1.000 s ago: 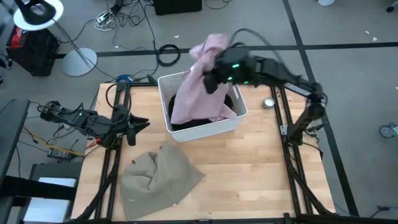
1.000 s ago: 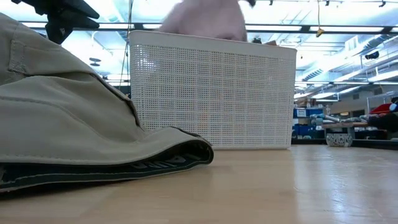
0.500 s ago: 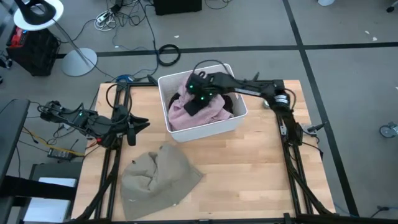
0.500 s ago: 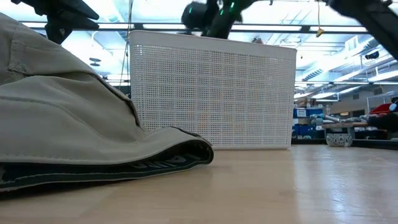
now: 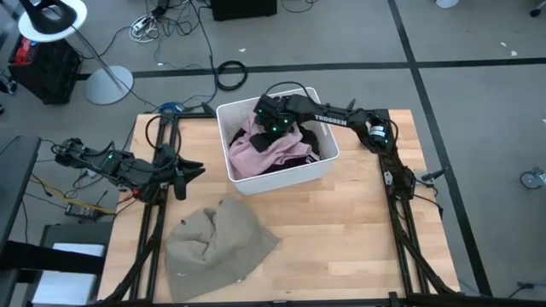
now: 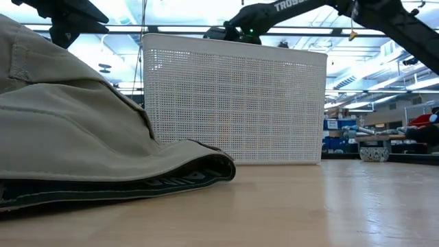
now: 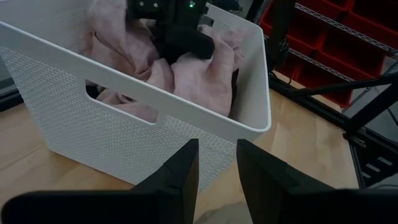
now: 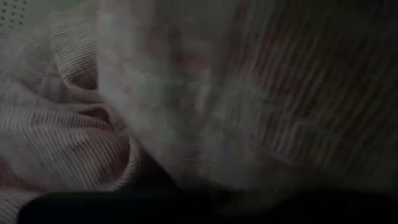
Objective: Sort clothes
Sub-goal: Put the pink shirt into the white laundry bin, then put the light brown shorts into the white laundry bin
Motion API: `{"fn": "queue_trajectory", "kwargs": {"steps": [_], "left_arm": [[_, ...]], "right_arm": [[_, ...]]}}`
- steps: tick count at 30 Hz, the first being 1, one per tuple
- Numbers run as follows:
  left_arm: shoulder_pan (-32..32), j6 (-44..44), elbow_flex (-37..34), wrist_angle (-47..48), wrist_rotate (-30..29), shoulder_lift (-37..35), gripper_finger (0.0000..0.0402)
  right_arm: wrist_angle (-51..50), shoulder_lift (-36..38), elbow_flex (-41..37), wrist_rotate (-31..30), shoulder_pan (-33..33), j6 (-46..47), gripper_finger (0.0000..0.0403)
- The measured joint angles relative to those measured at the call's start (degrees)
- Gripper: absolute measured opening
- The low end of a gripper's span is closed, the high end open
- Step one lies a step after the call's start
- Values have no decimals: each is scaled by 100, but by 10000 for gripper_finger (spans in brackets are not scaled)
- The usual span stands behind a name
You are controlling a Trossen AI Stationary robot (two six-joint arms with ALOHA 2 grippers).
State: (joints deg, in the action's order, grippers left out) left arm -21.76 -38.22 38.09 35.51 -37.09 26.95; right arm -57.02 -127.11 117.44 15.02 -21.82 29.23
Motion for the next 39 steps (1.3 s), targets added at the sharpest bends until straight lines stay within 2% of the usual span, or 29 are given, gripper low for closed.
{"fn": "queue_trajectory", "kwargs": {"steps": [12,18,27,33,39], "left_arm": [[0,0,0,33,1,-1,113],[0,26,0,77,3,0,113],[0,9,0,92,552,-1,113],[0,-54,0,90,1133,1,113],[0,-238,0,183,1525,1,112]], "right_arm": [[14,1321,-34,-575,-6,-38,175],[-153,1963,-23,-1148,111,77,208],[-569,2835,-17,-2276,731,541,205],[-1159,3156,-10,-3046,1503,1138,192],[-1922,3174,-74,-4155,2481,2039,179]]}}
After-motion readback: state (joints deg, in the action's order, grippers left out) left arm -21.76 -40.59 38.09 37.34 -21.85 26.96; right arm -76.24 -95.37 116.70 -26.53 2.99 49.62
